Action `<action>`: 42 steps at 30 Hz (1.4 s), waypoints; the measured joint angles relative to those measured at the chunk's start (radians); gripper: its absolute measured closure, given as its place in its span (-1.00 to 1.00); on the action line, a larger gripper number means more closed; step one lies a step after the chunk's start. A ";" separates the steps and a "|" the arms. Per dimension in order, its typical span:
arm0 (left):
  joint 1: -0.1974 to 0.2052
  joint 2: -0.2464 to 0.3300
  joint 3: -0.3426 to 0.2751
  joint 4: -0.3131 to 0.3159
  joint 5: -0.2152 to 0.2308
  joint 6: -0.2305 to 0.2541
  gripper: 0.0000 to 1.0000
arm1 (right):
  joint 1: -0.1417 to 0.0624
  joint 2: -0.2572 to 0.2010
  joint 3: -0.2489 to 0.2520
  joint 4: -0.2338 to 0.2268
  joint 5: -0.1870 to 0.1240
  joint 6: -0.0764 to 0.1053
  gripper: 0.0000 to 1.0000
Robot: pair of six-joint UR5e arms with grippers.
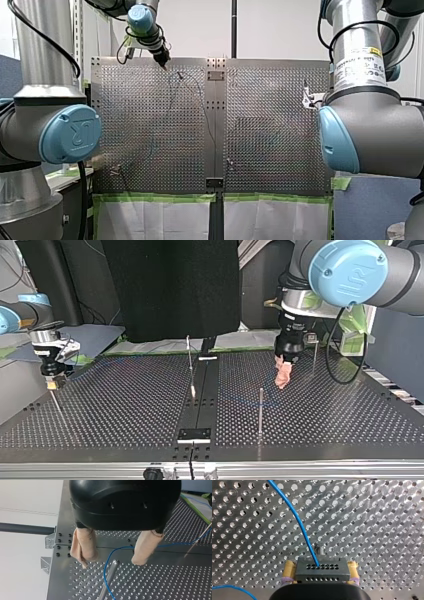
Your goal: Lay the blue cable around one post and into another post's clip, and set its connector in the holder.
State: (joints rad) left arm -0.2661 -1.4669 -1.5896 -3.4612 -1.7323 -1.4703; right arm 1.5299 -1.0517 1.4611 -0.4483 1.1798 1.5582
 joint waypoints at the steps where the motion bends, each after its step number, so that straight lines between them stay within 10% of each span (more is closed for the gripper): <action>1: 0.000 0.000 -0.002 0.001 0.000 -0.001 -1.00 | 0.000 0.000 0.000 0.000 0.000 0.000 -0.58; 28: -0.001 0.000 -0.024 0.017 0.003 -0.013 -1.00 | 0.000 0.002 0.000 -0.001 0.000 -0.001 -0.58; 42: -0.023 0.020 -0.154 0.145 0.125 -0.094 -1.00 | -0.001 0.004 0.000 -0.007 0.000 0.000 -0.58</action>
State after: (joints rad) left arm -0.2895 -1.4471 -1.7433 -3.3160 -1.6075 -1.5638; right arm 1.5291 -1.0474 1.4613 -0.4551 1.1797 1.5585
